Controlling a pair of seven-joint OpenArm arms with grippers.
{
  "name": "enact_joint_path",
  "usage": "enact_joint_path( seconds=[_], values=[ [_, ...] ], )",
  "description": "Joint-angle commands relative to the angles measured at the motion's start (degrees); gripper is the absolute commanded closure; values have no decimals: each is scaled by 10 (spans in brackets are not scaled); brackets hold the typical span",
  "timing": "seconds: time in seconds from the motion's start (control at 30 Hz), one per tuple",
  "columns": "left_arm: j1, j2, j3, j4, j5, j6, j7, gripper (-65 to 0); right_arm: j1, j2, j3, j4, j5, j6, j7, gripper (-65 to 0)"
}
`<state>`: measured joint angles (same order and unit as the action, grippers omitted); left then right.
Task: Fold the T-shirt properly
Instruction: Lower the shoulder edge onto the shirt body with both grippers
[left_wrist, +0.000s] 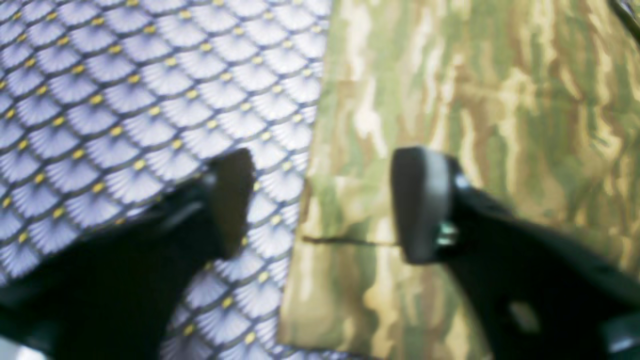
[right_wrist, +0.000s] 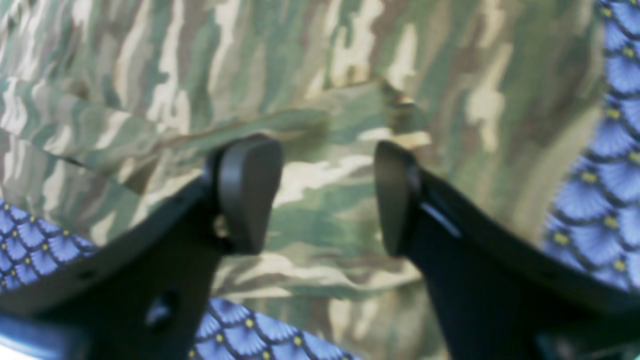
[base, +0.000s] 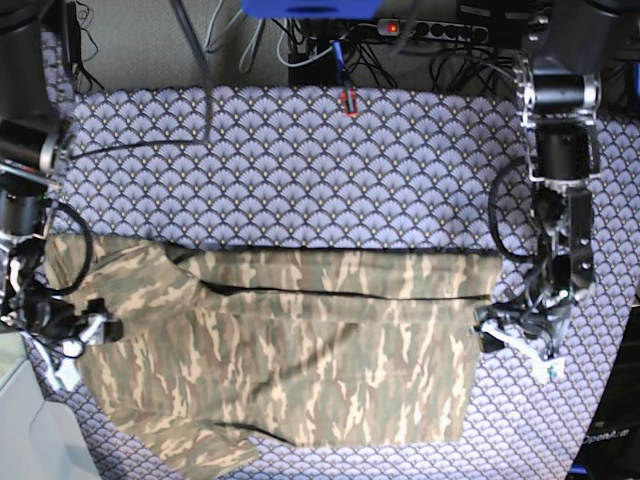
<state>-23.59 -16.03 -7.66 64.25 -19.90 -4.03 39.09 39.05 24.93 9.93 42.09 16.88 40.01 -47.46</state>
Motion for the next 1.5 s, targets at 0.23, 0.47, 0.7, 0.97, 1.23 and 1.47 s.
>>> enact_joint_path(
  seconds=[0.23, 0.47, 0.7, 0.97, 1.23, 1.47],
  values=[
    [69, -21, -4, 118, -60, -4, 7, -467, -32, 51, 4, 11, 13, 0, -1, -363],
    [122, 4, -4, 117, -63, -3, -9, -463, -102, 75, 73, 11, 10, 0, 38, -363],
    [142, 16, -4, 118, -65, 0, -13, -463, -131, 76, 81, 11, 10, 0, 60, -363],
    [149, 17, -5, 118, -65, 1, -13, -463, -154, 74, 82, 9, 12, 0, 60, -363],
    [149, 17, -5, 117, -65, 1, -13, -464, -161, 48, 82, 9, 13, 0, 57, -297],
    [155, 18, -5, 117, -65, 1, -14, -464, -161, 31, 82, 9, 13, 0, 56, -39]
  ],
)
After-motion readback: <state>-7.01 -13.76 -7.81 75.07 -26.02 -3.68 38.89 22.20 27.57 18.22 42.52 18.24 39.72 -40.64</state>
